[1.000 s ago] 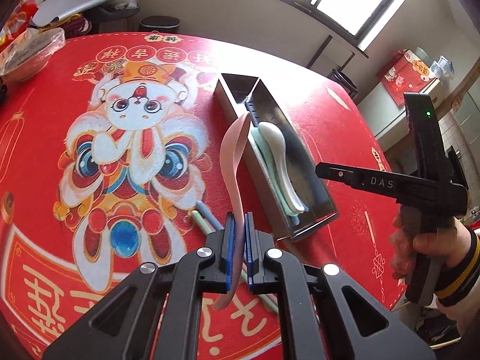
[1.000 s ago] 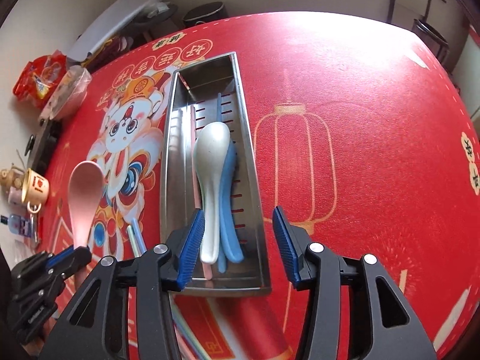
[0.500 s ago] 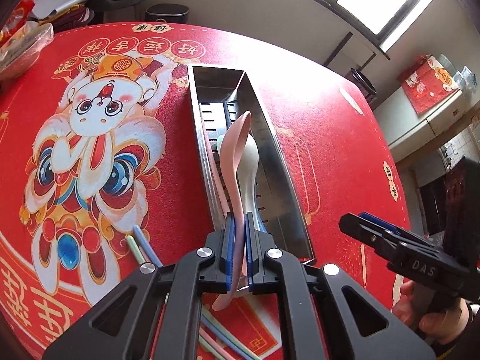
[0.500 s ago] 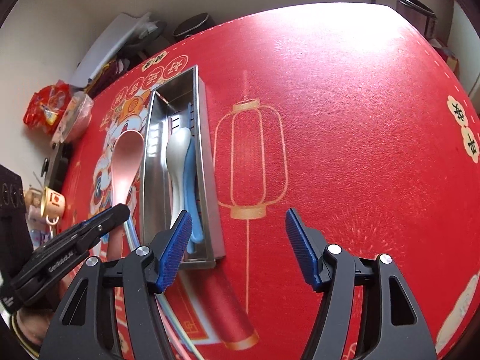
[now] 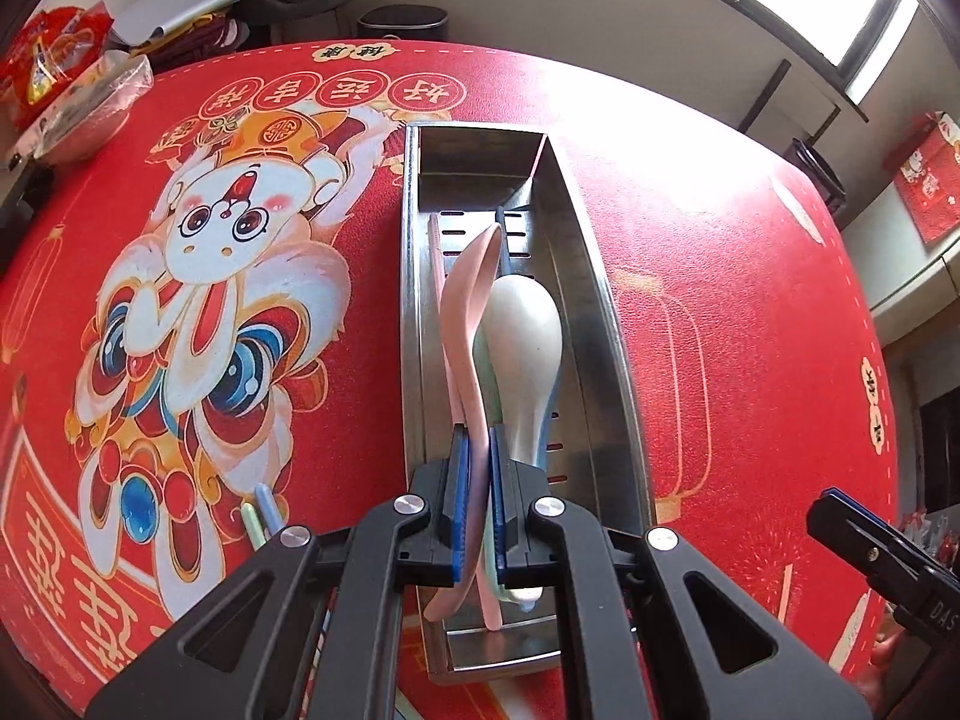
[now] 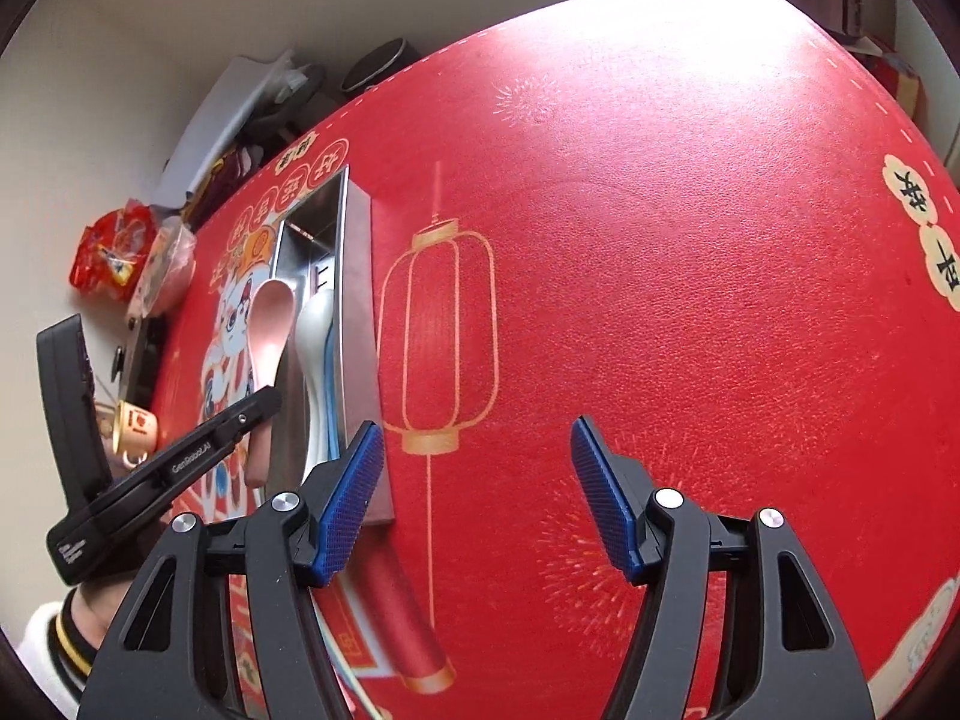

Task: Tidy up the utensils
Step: 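Lower the pink spoon into the steel tray and open the left gripper, then reach the left gripper to the loose chopsticks and grasp a green chopstick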

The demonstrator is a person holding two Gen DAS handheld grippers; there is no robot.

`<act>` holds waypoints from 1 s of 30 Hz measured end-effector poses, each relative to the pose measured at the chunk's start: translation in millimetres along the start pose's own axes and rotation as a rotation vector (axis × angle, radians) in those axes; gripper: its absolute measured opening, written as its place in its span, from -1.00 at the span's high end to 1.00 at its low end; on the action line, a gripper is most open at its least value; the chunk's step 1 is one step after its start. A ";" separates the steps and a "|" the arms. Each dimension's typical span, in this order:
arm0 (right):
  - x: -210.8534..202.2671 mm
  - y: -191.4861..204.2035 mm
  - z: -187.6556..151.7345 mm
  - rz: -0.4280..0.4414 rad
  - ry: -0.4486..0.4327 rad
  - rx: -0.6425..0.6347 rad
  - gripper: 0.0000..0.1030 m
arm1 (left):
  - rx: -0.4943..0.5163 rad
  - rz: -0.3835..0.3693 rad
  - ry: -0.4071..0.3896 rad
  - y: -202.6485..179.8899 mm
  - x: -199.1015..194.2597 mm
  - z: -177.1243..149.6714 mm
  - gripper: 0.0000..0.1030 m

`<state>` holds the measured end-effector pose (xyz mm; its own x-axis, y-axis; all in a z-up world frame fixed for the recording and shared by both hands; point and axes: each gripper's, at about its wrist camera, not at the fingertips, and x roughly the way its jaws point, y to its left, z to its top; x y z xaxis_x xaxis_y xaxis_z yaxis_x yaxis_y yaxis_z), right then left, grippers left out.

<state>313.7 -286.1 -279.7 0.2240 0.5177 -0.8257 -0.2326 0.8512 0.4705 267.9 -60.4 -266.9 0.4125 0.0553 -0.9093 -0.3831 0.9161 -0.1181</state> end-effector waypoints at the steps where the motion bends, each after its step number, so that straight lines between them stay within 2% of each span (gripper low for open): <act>1: -1.2 -3.7 0.1 0.004 0.000 0.005 -0.22 | 0.005 0.008 0.002 -2.3 1.8 0.5 0.88; 9: -6.4 -25.5 -1.8 0.023 -0.007 0.060 -0.22 | 0.075 0.053 0.006 -21.0 13.9 0.3 0.88; 12: -9.0 -28.8 -3.4 0.023 -0.016 0.070 -0.22 | 0.087 0.020 0.016 -23.7 16.0 -1.9 0.85; 15: -11.0 -30.0 -6.1 0.024 -0.022 0.087 -0.22 | 0.079 -0.050 0.003 -21.6 10.5 -2.3 0.77; 18: -14.2 -30.0 -9.9 0.029 -0.030 0.102 -0.22 | 0.066 -0.150 -0.027 -14.9 -4.4 -1.8 0.49; 20: -16.6 -27.0 -12.8 0.034 -0.036 0.104 -0.22 | 0.067 -0.201 -0.052 -7.7 -16.6 -1.7 0.47; 25: -18.0 -5.7 -19.9 0.043 -0.051 0.077 -0.22 | 0.061 -0.236 -0.094 19.0 -43.7 -5.8 0.48; 30: -13.5 26.1 -33.0 0.033 -0.054 0.013 -0.22 | 0.029 -0.234 -0.089 54.5 -57.4 -22.2 0.47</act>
<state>273.4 -273.7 -266.6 0.2675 0.5492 -0.7917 -0.2285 0.8344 0.5016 205.1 -22.4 -230.1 0.5591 -0.1262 -0.8195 -0.2451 0.9190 -0.3087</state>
